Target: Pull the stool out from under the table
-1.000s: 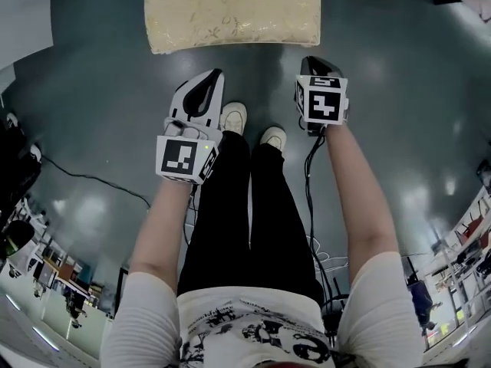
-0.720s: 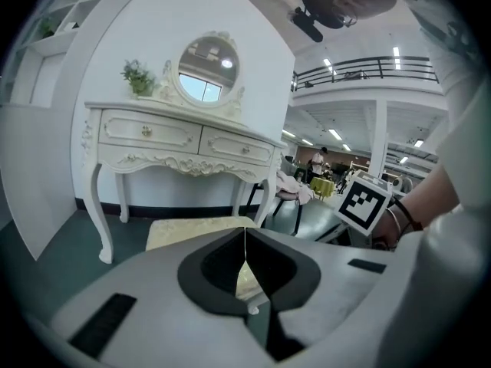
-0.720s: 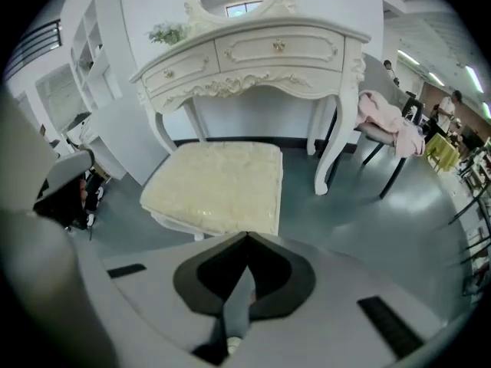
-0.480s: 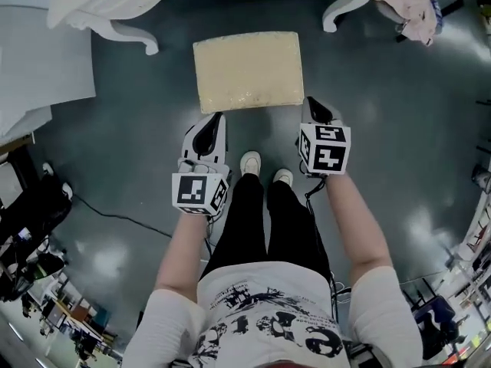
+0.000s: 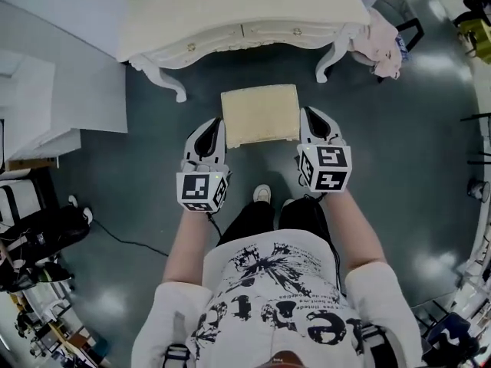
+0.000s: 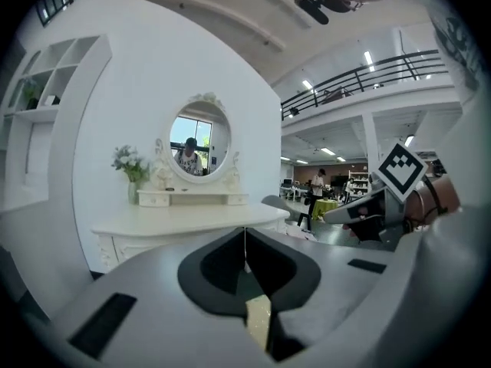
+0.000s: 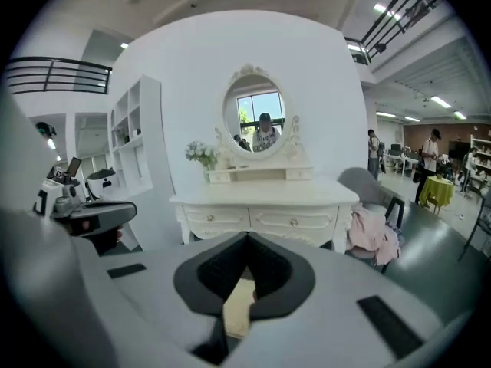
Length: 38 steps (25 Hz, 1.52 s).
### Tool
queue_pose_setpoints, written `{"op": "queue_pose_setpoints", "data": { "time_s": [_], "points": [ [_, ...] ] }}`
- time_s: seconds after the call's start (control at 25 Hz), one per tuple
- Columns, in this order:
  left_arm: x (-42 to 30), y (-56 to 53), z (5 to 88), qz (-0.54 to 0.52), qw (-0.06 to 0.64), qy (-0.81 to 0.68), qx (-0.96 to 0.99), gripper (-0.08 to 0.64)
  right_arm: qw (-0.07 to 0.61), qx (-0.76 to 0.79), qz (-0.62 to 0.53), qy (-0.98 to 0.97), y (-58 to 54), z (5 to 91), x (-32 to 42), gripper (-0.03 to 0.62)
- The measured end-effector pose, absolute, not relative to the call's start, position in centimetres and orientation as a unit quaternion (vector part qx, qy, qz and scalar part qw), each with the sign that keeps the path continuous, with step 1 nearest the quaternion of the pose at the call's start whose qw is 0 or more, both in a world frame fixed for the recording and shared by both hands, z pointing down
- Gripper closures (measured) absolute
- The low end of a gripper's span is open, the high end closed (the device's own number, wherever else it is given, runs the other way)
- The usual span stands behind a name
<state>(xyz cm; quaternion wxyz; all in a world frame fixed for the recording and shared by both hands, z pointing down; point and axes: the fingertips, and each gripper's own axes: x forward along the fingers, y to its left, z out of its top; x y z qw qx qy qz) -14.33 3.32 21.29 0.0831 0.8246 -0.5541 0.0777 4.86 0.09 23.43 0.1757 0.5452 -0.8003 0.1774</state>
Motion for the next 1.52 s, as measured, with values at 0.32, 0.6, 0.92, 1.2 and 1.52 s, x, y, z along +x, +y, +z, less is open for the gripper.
{"op": "queue_pose_setpoints", "data": {
  "time_s": [0.32, 0.6, 0.92, 1.2, 1.52],
  "points": [
    [-16.0, 4.4, 10.1, 0.042, 0.024, -0.564, 0.825, 0.538, 0.107, 0.526, 0.035, -0.843, 2.3, 10.3, 2.4, 0.575],
    [-16.0, 5.0, 2.7, 0.002, -0.011, -0.559, 0.829, 0.54, 0.071, 0.521, -0.029, -0.85, 3.3, 4.6, 1.8, 0.575],
    [-16.7, 5.6, 1.8, -0.006, 0.011, -0.56, 0.828, 0.54, 0.065, 0.508, -0.049, -0.858, 4.0, 3.5, 1.1, 0.575],
    [-15.9, 5.4, 1.7, 0.007, -0.017, -0.549, 0.835, 0.539, 0.055, 0.502, -0.041, -0.862, 4.0, 3.0, 0.3, 0.575],
    [-15.9, 4.7, 0.9, -0.001, -0.028, -0.548, 0.836, 0.54, 0.034, 0.505, -0.025, -0.862, 2.7, 2.1, 0.0, 0.575]
  ]
}}
